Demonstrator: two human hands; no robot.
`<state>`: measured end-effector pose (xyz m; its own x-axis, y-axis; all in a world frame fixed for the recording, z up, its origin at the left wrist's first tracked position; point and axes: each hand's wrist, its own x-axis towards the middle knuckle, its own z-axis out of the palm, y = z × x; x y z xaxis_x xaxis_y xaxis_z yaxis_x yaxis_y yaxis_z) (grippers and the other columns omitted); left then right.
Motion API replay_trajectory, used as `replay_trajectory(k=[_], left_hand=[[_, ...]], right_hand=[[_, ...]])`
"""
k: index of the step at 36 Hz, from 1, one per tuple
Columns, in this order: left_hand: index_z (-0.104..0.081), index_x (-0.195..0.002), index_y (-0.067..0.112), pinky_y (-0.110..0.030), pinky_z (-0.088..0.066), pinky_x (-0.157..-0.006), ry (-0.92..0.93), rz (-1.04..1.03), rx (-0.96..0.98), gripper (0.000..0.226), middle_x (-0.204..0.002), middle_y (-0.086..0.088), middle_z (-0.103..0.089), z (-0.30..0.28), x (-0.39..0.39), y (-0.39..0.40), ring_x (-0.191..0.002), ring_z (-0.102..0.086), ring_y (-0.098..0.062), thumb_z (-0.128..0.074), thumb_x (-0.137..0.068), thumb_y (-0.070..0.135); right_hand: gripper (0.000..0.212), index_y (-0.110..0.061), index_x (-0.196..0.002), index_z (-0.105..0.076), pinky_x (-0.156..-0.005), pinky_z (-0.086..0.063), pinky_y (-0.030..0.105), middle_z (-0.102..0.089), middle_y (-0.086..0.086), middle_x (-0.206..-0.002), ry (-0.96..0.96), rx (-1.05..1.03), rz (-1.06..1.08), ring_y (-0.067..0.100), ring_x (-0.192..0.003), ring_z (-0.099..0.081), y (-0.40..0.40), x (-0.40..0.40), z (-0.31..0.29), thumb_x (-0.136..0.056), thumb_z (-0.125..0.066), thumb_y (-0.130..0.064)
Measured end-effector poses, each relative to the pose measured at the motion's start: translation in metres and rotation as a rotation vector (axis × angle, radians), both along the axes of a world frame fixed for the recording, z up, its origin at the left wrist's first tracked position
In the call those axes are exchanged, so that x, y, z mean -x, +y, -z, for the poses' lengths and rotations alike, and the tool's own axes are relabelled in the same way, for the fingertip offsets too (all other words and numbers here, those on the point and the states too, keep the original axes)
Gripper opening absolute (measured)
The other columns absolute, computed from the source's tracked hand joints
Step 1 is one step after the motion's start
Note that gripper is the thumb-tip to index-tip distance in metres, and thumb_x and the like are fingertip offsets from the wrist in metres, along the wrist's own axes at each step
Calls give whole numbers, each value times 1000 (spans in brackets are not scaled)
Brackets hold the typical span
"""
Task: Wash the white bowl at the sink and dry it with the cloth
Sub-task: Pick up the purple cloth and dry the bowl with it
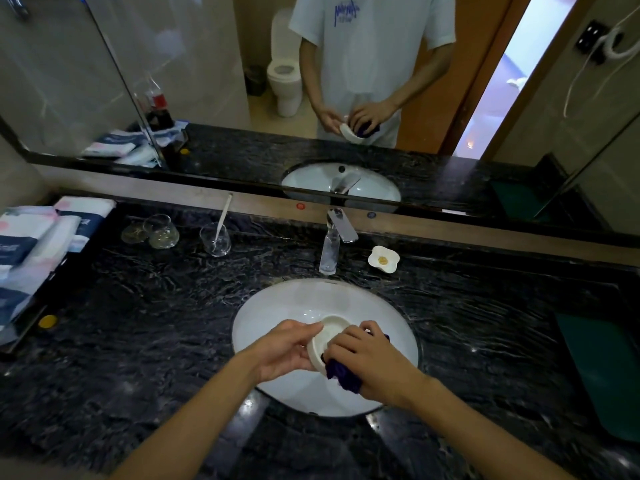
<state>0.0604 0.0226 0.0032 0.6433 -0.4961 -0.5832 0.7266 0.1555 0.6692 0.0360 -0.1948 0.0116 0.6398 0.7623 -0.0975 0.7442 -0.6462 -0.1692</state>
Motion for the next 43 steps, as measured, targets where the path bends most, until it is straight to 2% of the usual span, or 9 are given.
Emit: replay_trajectory(k=[5, 9, 12, 17, 26, 31, 38, 40, 43], left_hand=[[-72, -73, 5, -54, -55, -88, -32, -167, 17, 31, -64, -9, -60, 12, 16, -13, -64, -62, -21, -63, -96, 23], [-55, -70, 8, -36, -55, -66, -47, -218, -24, 36, -69, -8, -39, 20, 19, -16, -66, -43, -21, -76, -86, 33], [-59, -71, 5, -37, -56, -67, -35, -170, -2, 33, -68, -11, -50, 15, 19, -12, -65, -53, -21, -72, -89, 30], [-66, -125, -3, -51, -56, -90, 50, -74, 60, 51, -118, -27, -66, 8, 10, 4, -107, -65, -35, -63, -95, 38], [-61, -129, -8, -59, -51, -97, 20, 110, 96, 48, -128, -29, -61, -3, -3, 10, -116, -61, -40, -69, -92, 21], [-63, -122, -14, -53, -56, -92, 0, -26, 104, 43, -121, -32, -64, 7, 5, 3, -108, -65, -38, -65, -96, 20], [-67, -103, -13, -37, -58, -70, -56, -226, 60, 37, -79, -15, -67, 14, 24, -18, -73, -66, -21, -63, -96, 23], [-66, -107, -13, -35, -58, -69, -69, -234, 61, 37, -83, -16, -69, 14, 27, -19, -75, -68, -22, -61, -98, 22], [-70, -81, 0, -37, -58, -69, -43, -210, 115, 25, -76, -14, -63, 16, 30, -13, -71, -65, -21, -63, -94, 21]], right_hand=[[47, -31, -119, -46, -90, -36, 39, -55, -9, -121, 137, -118, 316, 22, -110, -51, 26, 16, 5, -80, -68, -48], [51, -34, -107, -50, -78, -40, 36, -60, -13, -106, 45, -156, 541, 20, -94, -58, 46, 34, 18, -65, -80, -32], [60, -31, -109, -48, -77, -42, 35, -60, -11, -107, 2, -132, 403, 22, -92, -59, 40, 33, 23, -60, -81, -24], [69, -29, -117, -48, -87, -43, 41, -57, -10, -119, -22, 57, -24, 21, -105, -52, 14, 16, 3, -55, -79, -20], [36, -27, -120, -50, -103, -35, 45, -58, -10, -120, -188, 108, -326, 23, -112, -50, -1, 1, -25, -87, -46, -12], [57, -31, -117, -48, -89, -42, 40, -56, -9, -119, -52, 45, -61, 21, -105, -52, 6, 2, -8, -68, -76, -25], [38, -33, -114, -51, -86, -35, 33, -56, -13, -110, 114, -237, 565, 18, -102, -53, 45, 28, 7, -81, -67, -41], [39, -32, -114, -52, -84, -35, 32, -56, -12, -109, 76, -227, 583, 18, -99, -54, 49, 33, 15, -80, -69, -34], [48, -30, -116, -48, -87, -38, 32, -56, -9, -112, 80, -185, 385, 20, -100, -54, 38, 30, 18, -76, -74, -24]])
